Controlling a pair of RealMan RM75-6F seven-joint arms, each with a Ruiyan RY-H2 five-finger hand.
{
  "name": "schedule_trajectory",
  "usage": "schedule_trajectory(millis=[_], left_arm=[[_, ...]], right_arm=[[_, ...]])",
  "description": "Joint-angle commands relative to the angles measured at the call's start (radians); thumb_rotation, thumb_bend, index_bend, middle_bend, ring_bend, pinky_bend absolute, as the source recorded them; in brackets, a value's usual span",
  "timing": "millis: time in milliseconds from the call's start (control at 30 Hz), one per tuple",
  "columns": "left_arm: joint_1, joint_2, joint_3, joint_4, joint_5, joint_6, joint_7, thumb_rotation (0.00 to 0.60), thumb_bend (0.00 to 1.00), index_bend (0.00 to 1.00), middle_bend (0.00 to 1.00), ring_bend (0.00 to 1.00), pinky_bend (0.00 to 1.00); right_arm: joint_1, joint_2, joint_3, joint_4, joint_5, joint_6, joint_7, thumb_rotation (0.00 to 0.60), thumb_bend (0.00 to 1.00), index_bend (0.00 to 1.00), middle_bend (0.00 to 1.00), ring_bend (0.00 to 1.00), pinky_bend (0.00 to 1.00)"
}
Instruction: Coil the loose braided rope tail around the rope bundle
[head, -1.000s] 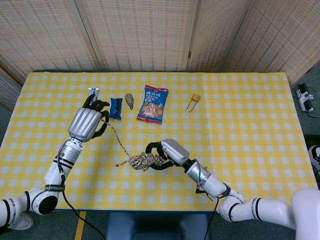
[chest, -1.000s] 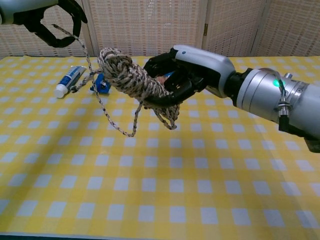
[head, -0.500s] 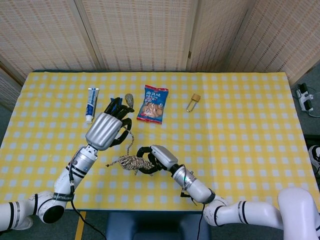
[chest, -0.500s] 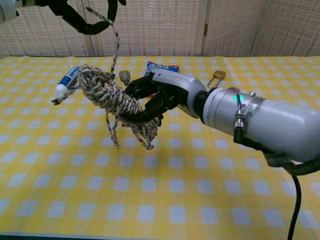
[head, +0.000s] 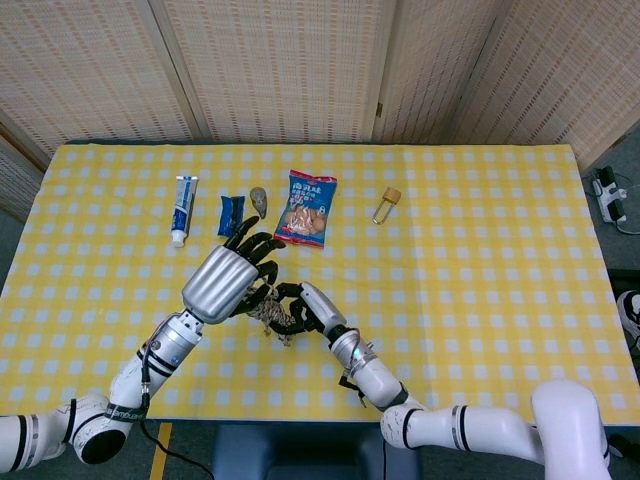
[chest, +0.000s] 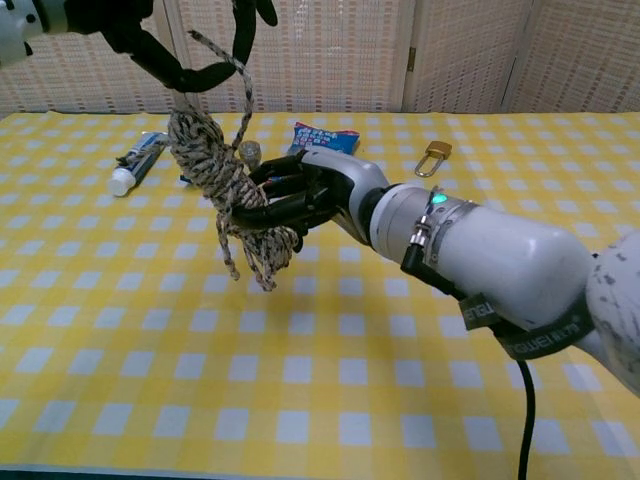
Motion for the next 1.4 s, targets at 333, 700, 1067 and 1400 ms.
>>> schedule_trajectory(millis=[333, 700, 1067, 1400], left_arm=[[0.065, -0.006, 0.058, -0.001, 0.082, 0.053, -0.062, 0.6, 0.56, 0.6, 0.23, 0.19, 0.0], [0.158, 0.045, 0.093, 0.054, 0.104, 0.098, -0.259, 0.6, 0.56, 0.6, 0.22, 0.18, 0.0], [0.188, 0.06, 0.079, 0.146, 0.023, 0.05, -0.371, 0.6, 0.56, 0.6, 0.22, 0.18, 0.0], [0.194, 0.039, 0.056, 0.233, -0.065, -0.005, -0.407, 0.6, 0.56, 0.6, 0.22, 0.18, 0.0]], right_arm=[[-0.048, -0.096, 0.118, 0.052, 0.035, 0.079, 0.128, 0.6, 0.56, 0.93, 0.75, 0.85, 0.7], [-0.126, -0.076, 0.197, 0.074, -0.148, 0.122, 0.383, 0.6, 0.56, 0.93, 0.75, 0.85, 0.7], [-0.162, -0.01, 0.179, 0.091, -0.352, 0.131, 0.615, 0.6, 0.56, 0.93, 0.75, 0.84, 0.7], [-0.175, 0.073, 0.128, 0.077, -0.449, 0.138, 0.698, 0.6, 0.56, 0.93, 0.76, 0.84, 0.71]])
